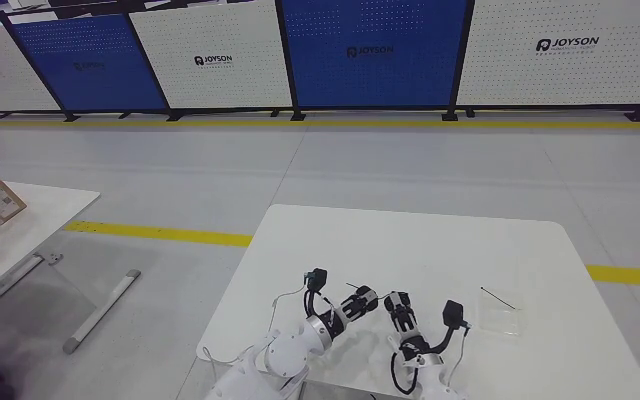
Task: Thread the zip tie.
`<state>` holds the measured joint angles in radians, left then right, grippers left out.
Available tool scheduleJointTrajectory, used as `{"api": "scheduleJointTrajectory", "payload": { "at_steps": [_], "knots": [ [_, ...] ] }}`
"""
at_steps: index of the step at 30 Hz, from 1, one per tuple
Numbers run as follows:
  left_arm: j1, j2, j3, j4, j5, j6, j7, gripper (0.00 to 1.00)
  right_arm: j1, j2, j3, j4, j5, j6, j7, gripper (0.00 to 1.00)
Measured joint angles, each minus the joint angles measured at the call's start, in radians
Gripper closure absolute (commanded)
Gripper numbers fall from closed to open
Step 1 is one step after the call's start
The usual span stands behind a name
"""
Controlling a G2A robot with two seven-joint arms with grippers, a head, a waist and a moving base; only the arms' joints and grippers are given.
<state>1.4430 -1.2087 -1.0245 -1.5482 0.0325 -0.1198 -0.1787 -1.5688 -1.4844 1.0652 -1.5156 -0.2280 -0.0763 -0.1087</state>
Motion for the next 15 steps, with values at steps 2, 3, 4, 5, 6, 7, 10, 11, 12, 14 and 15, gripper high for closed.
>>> {"api": "scheduleJointTrajectory", "payload": {
  "at_steps": [2,3,4,5,6,7,10,11,12,14,15],
  "knots": [
    [-0.001,0.0,0.0,-0.002,-0.001,0.004,0.001,0.51,-0.001,0.0,0.002,0.001,0.003,0.002,-0.003,1.0],
    [-0.001,0.0,0.0,-0.002,0.0,0.005,0.002,0.51,-0.001,0.0,0.003,0.002,0.004,0.003,-0.004,1.0],
    [-0.001,0.0,0.0,-0.002,0.002,0.005,0.002,0.52,0.0,0.0,0.004,0.004,0.006,0.005,-0.006,1.0],
    [-0.001,0.0,0.0,-0.002,0.002,0.005,0.003,0.54,0.0,0.0,0.005,0.005,0.007,0.006,-0.007,1.0],
    [-0.001,0.0,0.0,-0.003,0.003,0.005,0.004,0.56,0.0,0.0,0.005,0.006,0.009,0.008,-0.009,1.0],
    [-0.001,0.0,0.0,-0.003,0.003,0.005,0.005,0.58,0.001,-0.001,0.006,0.008,0.01,0.01,-0.01,1.0],
    [-0.001,-0.001,0.0,-0.003,0.002,0.004,0.01,0.62,0.002,-0.001,0.007,0.011,0.013,0.012,-0.011,1.0],
    [-0.001,-0.001,-0.001,-0.003,0.002,0.003,0.011,0.65,0.002,-0.001,0.008,0.012,0.013,0.013,-0.012,1.0],
    [-0.001,-0.001,-0.002,-0.003,0.002,0.003,0.013,0.65,0.002,-0.001,0.008,0.012,0.013,0.013,-0.013,1.0],
    [-0.002,0.0,-0.008,-0.005,0.003,0.002,0.016,0.69,0.002,-0.001,0.009,0.011,0.013,0.015,-0.016,1.0],
    [-0.002,0.001,-0.011,-0.007,0.004,0.002,0.017,0.73,0.001,-0.001,0.009,0.01,0.013,0.015,-0.017,1.0]
  ]
}}
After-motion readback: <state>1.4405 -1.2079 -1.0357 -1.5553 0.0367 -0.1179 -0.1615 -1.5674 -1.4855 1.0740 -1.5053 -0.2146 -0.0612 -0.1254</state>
